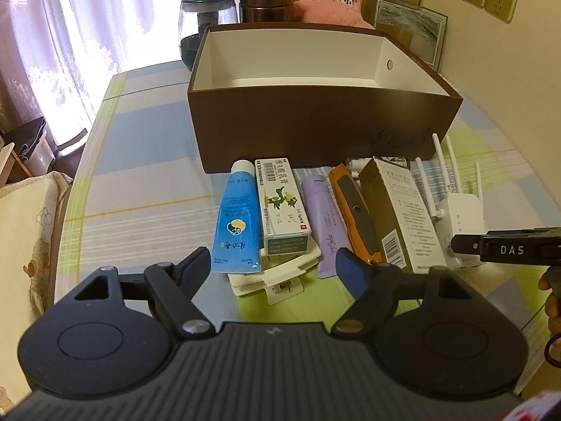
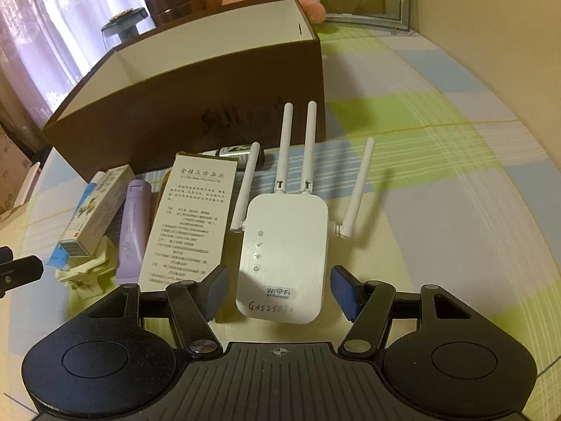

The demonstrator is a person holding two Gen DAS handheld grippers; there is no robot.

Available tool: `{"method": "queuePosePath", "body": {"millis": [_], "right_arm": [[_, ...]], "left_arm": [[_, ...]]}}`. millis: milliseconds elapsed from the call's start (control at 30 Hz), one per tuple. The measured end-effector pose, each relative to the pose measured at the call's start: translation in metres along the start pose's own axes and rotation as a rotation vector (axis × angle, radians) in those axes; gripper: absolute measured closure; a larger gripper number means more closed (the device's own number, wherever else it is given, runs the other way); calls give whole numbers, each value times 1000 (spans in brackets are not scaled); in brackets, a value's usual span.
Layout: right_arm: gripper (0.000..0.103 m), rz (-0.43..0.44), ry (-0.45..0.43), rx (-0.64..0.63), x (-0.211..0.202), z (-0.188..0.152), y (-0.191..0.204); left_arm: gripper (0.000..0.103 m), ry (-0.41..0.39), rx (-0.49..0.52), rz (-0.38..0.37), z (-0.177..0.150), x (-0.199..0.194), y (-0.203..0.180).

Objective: Organize rigid objects
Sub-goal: 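Lower the right tool onto the white wifi router and grip its body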

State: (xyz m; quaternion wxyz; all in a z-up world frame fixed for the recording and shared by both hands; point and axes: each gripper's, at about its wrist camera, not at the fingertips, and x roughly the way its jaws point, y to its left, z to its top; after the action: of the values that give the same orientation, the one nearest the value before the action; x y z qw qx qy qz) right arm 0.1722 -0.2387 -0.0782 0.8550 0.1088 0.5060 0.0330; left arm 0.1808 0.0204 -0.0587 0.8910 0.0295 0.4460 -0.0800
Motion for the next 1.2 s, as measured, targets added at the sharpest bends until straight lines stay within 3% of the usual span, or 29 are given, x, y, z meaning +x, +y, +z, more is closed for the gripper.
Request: {"method": "queuePosePath", "body": {"millis": [433, 833, 1067, 1167, 1200], "right_arm": [[42, -9, 37, 47, 25, 6, -6], [50, -22, -16, 48, 18, 7, -13], [50, -46, -20, 84, 11, 6, -26], [50, -43, -17, 91, 9, 5, -29], [50, -43, -16, 93, 9, 4, -30]], "left_arm": [[30, 8, 10, 2, 11, 22, -3], [31, 23, 46, 13, 27, 54, -8], [45, 48, 60, 3, 30, 71, -8], [67, 67, 61, -9, 28, 75, -6], [68, 68, 57, -11, 27, 74, -6]]}}
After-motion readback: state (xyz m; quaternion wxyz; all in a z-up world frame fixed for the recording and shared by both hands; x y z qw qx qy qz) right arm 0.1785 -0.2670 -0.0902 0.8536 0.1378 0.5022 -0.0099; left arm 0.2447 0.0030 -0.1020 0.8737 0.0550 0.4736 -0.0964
